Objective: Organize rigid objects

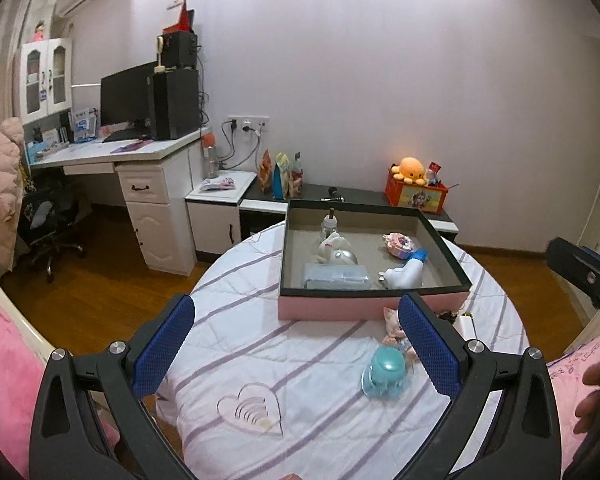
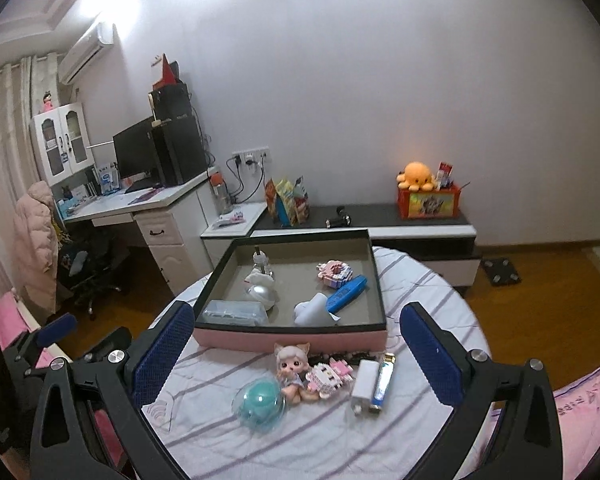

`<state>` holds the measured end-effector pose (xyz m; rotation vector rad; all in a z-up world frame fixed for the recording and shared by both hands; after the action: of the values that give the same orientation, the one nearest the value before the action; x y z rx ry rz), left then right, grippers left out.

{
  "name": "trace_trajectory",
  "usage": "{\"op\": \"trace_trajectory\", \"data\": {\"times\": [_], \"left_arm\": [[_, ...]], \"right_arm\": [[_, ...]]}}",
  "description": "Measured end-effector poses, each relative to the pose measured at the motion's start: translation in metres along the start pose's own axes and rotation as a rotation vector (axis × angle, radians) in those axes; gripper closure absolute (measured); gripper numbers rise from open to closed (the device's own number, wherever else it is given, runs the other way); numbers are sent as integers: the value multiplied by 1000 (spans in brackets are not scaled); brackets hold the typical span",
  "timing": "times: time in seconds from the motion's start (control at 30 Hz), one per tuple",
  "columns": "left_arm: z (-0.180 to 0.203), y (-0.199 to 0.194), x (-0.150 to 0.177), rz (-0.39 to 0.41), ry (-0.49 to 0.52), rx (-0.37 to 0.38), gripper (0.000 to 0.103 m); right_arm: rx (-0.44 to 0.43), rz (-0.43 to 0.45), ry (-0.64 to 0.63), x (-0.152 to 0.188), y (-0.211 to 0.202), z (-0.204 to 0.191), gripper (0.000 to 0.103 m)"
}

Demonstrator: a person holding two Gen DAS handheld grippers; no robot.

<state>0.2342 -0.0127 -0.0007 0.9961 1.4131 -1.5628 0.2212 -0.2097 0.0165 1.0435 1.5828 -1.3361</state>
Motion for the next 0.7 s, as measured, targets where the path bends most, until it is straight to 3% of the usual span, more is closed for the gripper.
{"op": "trace_trajectory", "data": {"times": [0.3, 0.7], "left_arm": [[-1, -36, 25, -4, -13, -2, 0], [-1, -55, 59, -57, -18, -3, 0]], "right_arm": [[23, 43, -29, 17, -55, -11, 0], [37, 12, -10, 49, -72, -5, 0]]}}
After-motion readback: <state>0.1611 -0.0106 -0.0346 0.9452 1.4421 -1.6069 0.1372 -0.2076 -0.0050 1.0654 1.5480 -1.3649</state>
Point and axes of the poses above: each gripper's, at about its wrist camera, not at the fingertips, and y roughly the way its jaws point, z to its right, x to its underside, the point moved 8 cm from there along y, roughly the way its jaws point, and after that the axes turned 9 degrees about z, right-handed, at the moved point
